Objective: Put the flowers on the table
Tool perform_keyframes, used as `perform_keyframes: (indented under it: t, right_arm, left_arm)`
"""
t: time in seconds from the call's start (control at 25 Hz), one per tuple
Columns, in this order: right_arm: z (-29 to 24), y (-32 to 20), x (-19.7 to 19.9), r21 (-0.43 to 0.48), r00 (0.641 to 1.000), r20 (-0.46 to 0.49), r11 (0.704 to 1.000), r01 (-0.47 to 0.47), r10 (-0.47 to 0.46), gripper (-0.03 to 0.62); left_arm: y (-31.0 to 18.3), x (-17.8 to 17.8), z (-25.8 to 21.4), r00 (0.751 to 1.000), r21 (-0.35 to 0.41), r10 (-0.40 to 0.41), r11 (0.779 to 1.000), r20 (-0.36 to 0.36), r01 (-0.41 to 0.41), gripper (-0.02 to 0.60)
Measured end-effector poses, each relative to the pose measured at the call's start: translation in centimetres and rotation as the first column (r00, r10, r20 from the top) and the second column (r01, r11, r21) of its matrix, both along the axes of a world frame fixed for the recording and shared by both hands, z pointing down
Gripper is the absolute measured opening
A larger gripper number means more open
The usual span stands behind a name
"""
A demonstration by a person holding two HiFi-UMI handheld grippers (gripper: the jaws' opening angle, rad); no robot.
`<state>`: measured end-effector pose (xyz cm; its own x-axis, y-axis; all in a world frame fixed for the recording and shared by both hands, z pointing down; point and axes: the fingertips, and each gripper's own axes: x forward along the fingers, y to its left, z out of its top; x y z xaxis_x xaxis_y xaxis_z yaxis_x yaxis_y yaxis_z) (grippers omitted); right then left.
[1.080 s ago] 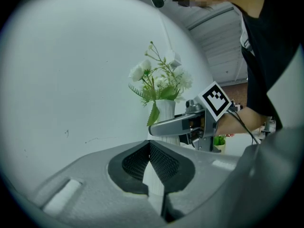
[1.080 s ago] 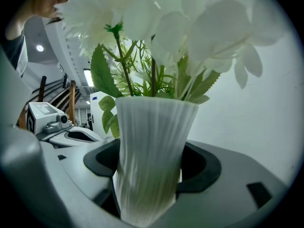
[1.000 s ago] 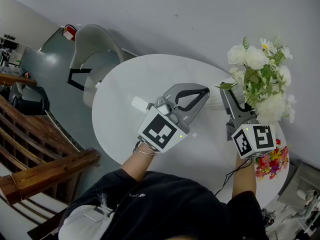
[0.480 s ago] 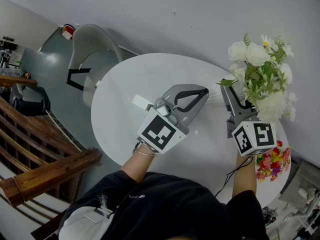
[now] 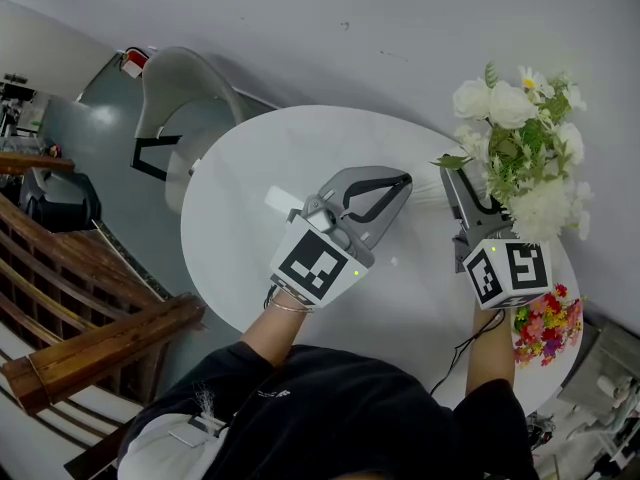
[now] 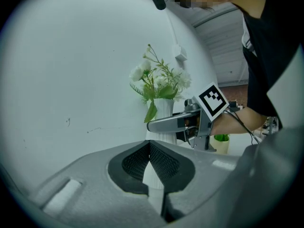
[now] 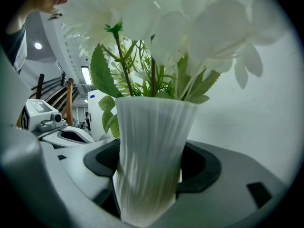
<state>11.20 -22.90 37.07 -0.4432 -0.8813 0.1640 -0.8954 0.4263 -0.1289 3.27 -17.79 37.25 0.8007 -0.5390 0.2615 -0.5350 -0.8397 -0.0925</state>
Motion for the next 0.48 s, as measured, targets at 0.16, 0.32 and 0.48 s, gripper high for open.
perform_keyframes:
  t: [0.16,0.32,0.48]
  right_arm:
    - [0.06,-0.09,-0.06,0.010,1.000,0.000,1.000,0.003,-0.003,0.365]
    - [0.20,-0.33,-0.01,0.006,1.000,-0.003,1.000,-0.001,0.001,0.365]
    - [0.16,-0.44,0.14,0.014,1.000,-0.010,1.000,-0.009,0.010,0.365]
  left_arm:
    - [0.26,0.13,0.36,1.000,-0.016,0.013,1.000,0.000,-0.013,-0.002]
    - [0.20,0.10,0.55,1.000,-0.020,0.016,1.000,0.007,-0.016,-0.002]
    - [0.23,-0.03,0.47,1.000,-0.021,0.015,1.000,0.003,-0.015,-0.002]
